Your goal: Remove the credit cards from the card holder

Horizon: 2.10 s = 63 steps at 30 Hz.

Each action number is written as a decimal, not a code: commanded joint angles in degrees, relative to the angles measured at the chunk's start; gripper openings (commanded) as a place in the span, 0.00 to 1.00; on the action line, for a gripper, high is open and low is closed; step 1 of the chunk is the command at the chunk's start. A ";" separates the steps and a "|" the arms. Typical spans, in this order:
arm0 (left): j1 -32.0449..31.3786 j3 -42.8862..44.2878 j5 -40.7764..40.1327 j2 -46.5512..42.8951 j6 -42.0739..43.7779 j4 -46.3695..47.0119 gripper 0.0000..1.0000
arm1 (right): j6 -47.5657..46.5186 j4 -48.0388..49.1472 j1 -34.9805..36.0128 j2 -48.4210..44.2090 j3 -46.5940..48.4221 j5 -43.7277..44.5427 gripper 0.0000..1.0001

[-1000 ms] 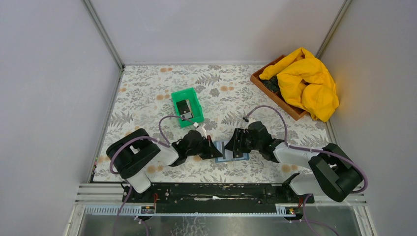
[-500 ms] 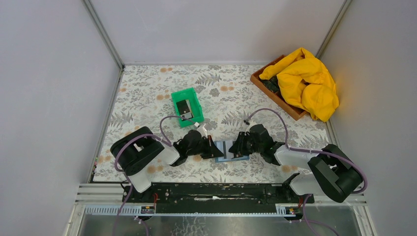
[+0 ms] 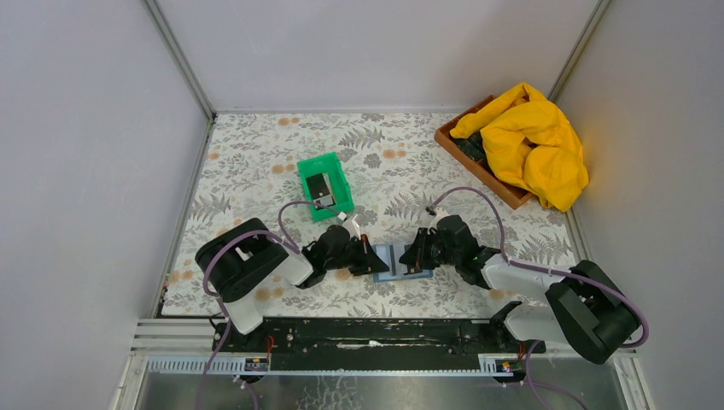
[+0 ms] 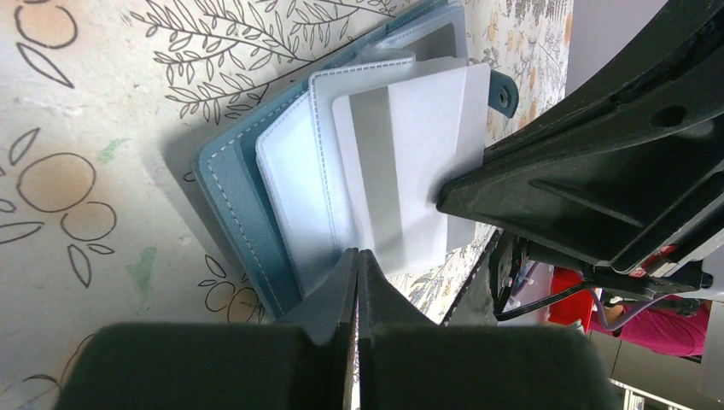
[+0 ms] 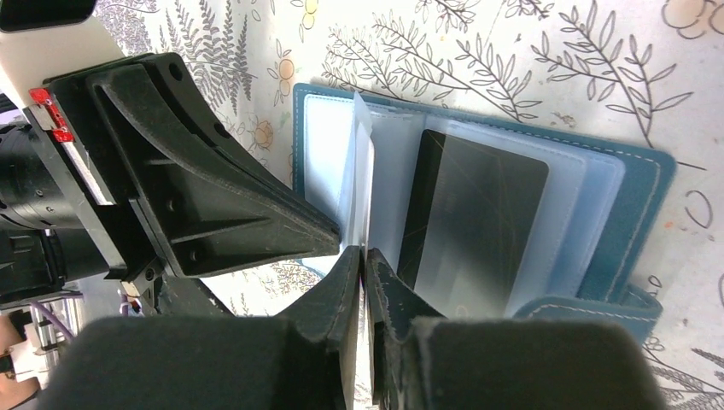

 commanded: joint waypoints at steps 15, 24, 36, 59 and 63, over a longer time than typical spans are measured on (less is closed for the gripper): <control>0.70 -0.97 0.05 2.24 1.08 -2.31 0.00 | -4.00 -6.67 -2.31 -6.72 0.25 4.61 0.00; 0.45 -1.15 0.87 -2.39 3.38 0.22 0.00 | -5.42 -12.28 -2.81 -13.19 1.73 8.45 0.00; -2.86 1.38 -17.01 -26.11 20.42 -18.61 0.01 | -11.14 -12.12 -2.76 -9.10 15.54 4.40 0.00; 13.21 4.09 -36.91 -59.02 19.82 -51.41 0.74 | -13.78 -23.23 2.59 49.88 82.76 -4.30 0.00; 13.20 3.66 -36.27 -58.63 19.28 -51.64 0.72 | -14.07 -26.30 4.19 56.46 90.29 -1.89 0.00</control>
